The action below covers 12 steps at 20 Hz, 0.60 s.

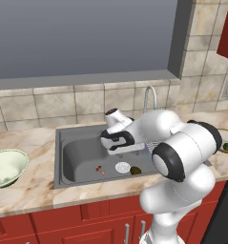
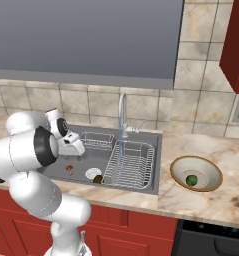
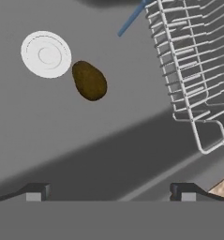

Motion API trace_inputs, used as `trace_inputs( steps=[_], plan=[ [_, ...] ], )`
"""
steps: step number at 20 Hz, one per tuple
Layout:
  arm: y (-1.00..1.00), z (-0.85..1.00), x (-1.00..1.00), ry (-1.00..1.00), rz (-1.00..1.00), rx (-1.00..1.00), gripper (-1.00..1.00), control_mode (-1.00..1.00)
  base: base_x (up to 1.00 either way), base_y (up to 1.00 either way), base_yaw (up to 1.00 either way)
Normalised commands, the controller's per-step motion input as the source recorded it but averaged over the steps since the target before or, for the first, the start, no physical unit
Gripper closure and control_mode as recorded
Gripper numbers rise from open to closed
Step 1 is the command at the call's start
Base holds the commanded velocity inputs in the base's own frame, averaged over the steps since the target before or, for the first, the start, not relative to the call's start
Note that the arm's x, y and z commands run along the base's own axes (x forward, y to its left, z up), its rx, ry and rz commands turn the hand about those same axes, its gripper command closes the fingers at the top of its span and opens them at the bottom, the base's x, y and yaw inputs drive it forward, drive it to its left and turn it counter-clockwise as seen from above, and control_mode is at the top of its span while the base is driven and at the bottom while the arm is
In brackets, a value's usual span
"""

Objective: Pick the avocados from the sink and place them in one bowl. Place the mushroom in the other bowl. Then turn off the sink faucet.

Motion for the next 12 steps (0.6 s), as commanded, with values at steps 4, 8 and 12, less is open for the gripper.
trace_inputs(
  steps=[4, 8, 12],
  plan=[
    [-0.09, -0.04, 0.0, 0.0, 0.0, 0.0, -1.0, -1.0, 0.0, 0.0, 0.0],
    [-0.11, -0.11, 0.0, 0.0, 0.0, 0.0, -1.0, -1.0, 0.0, 0.0, 0.0],
    [-0.04, -0.14, 0.0, 0.0, 0.0, 0.0, -1.0, -1.0, 0.0, 0.0, 0.0]
  ],
)
